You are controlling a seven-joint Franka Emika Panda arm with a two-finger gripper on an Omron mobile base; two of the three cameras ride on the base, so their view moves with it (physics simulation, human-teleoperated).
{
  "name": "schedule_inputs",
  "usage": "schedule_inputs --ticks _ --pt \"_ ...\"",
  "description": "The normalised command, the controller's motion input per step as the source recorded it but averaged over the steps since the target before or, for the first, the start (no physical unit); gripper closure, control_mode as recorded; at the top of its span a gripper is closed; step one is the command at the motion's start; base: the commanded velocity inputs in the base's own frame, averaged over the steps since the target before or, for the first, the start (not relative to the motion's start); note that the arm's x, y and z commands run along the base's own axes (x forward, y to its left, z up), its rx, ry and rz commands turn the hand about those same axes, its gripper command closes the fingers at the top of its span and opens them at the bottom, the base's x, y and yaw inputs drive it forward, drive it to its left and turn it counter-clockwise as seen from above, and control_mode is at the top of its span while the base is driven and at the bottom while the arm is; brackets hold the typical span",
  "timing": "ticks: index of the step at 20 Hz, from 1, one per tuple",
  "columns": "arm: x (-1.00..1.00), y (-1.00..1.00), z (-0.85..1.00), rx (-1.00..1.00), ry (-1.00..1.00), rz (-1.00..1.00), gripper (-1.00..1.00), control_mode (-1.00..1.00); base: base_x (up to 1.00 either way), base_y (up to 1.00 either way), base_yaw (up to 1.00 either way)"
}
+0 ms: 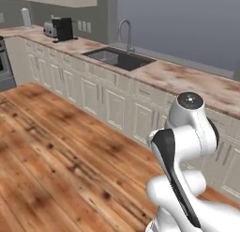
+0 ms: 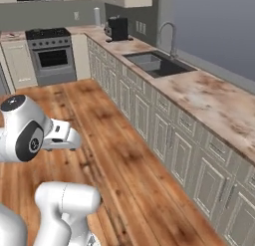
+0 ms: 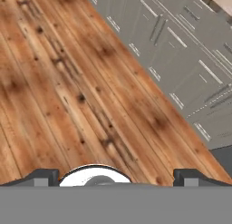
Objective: Place the cold items (mango and lime) from the fridge in one tupperware on the dining counter. Place the warm items (kebab skewer and hot dog) in the stove area in another tupperware.
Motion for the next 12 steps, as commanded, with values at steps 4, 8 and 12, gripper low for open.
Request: schedule_inputs --ticks 4,8,12 --pt "0.00 0.00 0.00 0.00 0.00 0.00 -1.00 1.00 1.00 0.55 0.14" --pt "0.00 0.00 0.00 0.00 0.00 0.00 -1.00 1.00 1.00 0.44 0.21" --pt "0.00 0.00 0.00 0.00 0.00 0.00 -1.00 1.00 1.00 0.18 0.40"
